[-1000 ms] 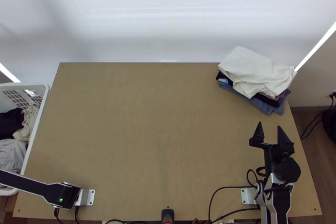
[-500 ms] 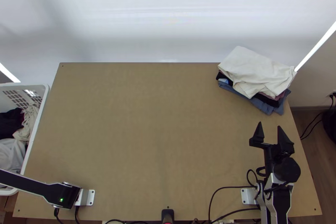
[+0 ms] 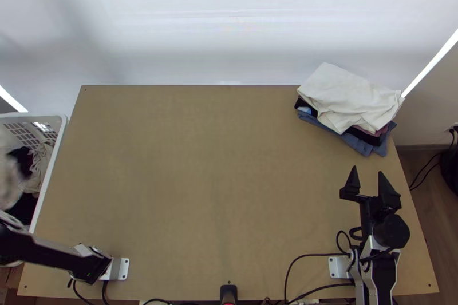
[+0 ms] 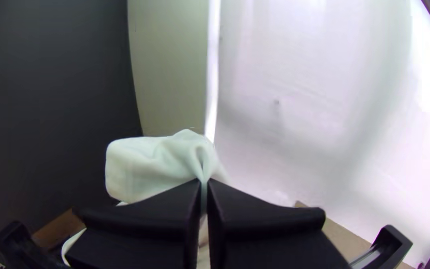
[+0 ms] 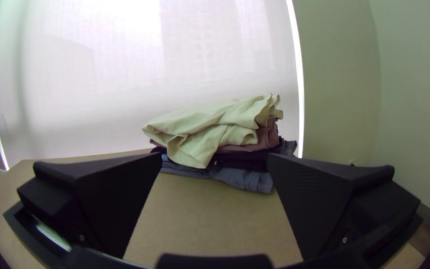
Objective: Fold the t-shirt
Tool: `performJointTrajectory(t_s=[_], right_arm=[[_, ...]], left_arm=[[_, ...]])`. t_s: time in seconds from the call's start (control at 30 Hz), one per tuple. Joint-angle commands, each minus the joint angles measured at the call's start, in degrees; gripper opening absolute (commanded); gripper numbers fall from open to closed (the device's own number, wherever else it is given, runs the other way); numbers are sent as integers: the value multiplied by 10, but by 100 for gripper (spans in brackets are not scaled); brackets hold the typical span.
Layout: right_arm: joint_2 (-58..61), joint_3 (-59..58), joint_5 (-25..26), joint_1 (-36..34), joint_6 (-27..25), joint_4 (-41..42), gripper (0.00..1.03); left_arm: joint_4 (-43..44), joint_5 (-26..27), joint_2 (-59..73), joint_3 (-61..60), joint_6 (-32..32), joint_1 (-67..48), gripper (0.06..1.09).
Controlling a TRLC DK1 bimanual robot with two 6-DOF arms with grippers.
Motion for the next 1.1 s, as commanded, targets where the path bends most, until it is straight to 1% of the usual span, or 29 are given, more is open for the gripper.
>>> performJointTrajectory(t_s=[0.0,0.1,0.23,0.27,0.4,0.5,0.6,0.67,0.83,0.93,1.07], right_arm=[[-2,-6,5,-3,7,-4,99],[-2,-6,5,-3,7,-4,99],[-2,-6,5,-3,7,-4,99],[-2,-6,5,-3,7,-4,99],[-2,-6,5,-3,7,-4,99],[-2,-6,5,-3,7,-4,99],[-2,-6,5,-3,7,-4,99],[-2,-6,5,-3,7,-4,99],[-2,-6,5,-3,7,-4,99],[-2,-6,5,-3,7,-4,99],[-2,-6,5,-3,7,-4,99]], left_arm=[[-8,7,-94,-59,-15,-77,9],[-8,-21,-171,-115,-25,-192,9],[-3,-126,-238,-185,-33,-403,9],[-1,-159,-249,-198,-45,-457,9],[15,-281,-261,-243,-72,-671,9],[33,-333,-252,-272,-84,-798,9],[56,-360,-232,-303,-93,-900,9],[72,-368,-212,-323,-100,-953,9],[133,-370,-133,-331,-116,-1020,9],[155,-370,-75,-286,-128,-1052,9],[156,-370,17,-162,-145,-1091,9]])
